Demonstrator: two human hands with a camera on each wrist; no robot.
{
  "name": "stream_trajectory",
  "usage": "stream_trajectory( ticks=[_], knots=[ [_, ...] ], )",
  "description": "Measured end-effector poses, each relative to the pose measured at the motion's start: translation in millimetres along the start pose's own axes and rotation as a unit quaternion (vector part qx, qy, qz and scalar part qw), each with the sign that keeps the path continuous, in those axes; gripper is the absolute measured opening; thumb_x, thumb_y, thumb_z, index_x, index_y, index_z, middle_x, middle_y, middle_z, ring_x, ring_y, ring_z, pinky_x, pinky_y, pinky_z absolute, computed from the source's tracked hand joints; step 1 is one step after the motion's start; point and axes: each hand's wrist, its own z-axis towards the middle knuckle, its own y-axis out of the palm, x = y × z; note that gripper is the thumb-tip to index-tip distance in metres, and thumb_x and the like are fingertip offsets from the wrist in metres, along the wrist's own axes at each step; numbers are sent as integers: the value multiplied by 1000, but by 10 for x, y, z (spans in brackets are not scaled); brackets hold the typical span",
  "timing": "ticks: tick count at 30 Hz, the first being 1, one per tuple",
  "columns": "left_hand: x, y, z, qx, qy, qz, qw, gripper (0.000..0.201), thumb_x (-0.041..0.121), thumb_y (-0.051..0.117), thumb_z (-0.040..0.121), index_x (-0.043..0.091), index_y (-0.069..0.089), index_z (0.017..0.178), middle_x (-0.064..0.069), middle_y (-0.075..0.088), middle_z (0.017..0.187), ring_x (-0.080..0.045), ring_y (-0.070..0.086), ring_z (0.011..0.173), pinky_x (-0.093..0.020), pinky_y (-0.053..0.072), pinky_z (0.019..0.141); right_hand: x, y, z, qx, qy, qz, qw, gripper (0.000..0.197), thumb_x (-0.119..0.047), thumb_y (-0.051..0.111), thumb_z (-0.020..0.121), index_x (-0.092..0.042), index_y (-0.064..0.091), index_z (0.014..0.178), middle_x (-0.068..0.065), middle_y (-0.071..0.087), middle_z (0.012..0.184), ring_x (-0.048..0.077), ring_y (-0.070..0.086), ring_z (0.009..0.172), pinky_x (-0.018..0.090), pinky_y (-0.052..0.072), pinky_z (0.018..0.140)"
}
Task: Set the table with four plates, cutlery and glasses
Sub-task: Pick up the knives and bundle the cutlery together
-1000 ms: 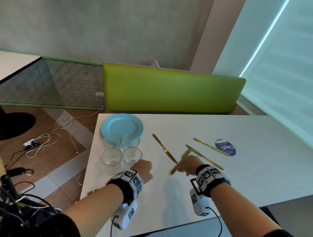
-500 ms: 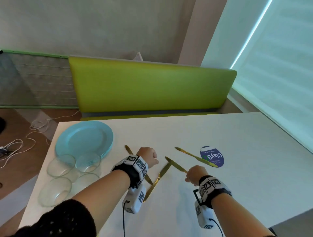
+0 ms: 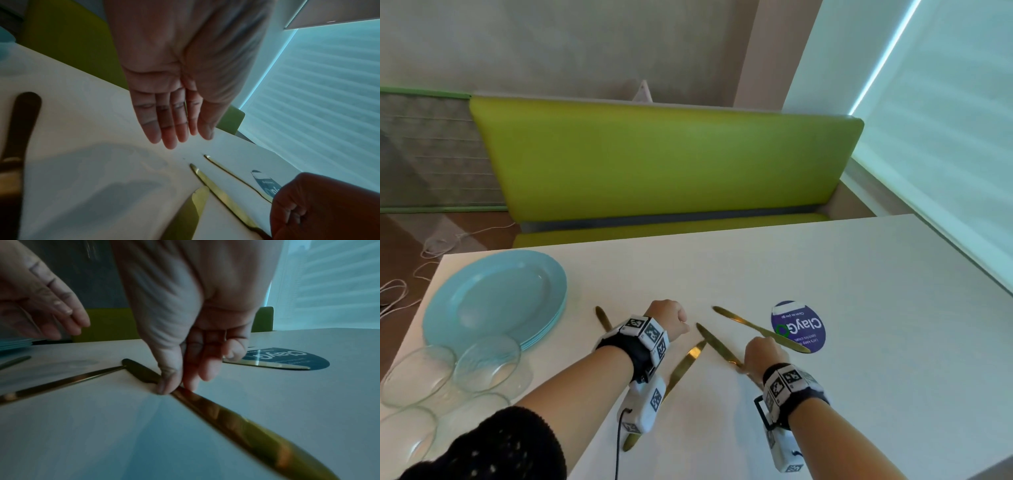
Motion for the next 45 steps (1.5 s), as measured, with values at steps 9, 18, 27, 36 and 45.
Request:
stream_trajectory(
  ticks=[9, 18, 27, 36, 45],
  knots=[
    [114, 117, 149, -21, 11, -6, 1000, 30, 21, 62, 88, 8, 64, 114, -7, 63, 121, -19, 59, 112, -21, 44, 93, 67, -104, 12, 12, -5, 1, 1000, 26, -26, 56, 88, -7, 66, 104, 2, 55, 87, 19, 54, 79, 25, 47, 71],
    [128, 188, 282, -3, -54, -218, 974, 22, 9, 53, 90, 9, 59, 111, -8, 63, 104, -19, 66, 78, -29, 56, 79, -264, -431, 23, 29, -54, 268, 961, 26, -23, 57, 84, -25, 61, 58, 1, 70, 73, 12, 59, 61, 25, 54, 75],
    [87, 201, 280, -116, -52, -290, 949, 10, 7, 59, 87, 13, 53, 92, -6, 64, 87, -23, 64, 74, -38, 53, 76, -592, -446, 130, -20, -74, 454, 888, 23, -27, 64, 85, -20, 64, 63, -1, 59, 56, 7, 48, 45, 17, 37, 47],
    [40, 219, 325, -41, -45, -242, 968, 23, 1, 33, 94, 14, 49, 104, -2, 59, 79, -13, 45, 54, -19, 39, 48, -567, -483, 270, -3, -68, 364, 929, 24, -34, 58, 90, -19, 64, 72, -5, 69, 75, 8, 55, 54, 17, 47, 54],
    [-74, -3, 424, -8, -77, -276, 958, 15, 15, 41, 96, 11, 53, 88, -2, 52, 68, -13, 43, 51, -21, 37, 46, -41, -282, 436, 83, 23, 48, 995, 36, -9, 40, 96, -22, 60, 123, 3, 56, 122, 24, 60, 111, 36, 51, 91]
  ],
)
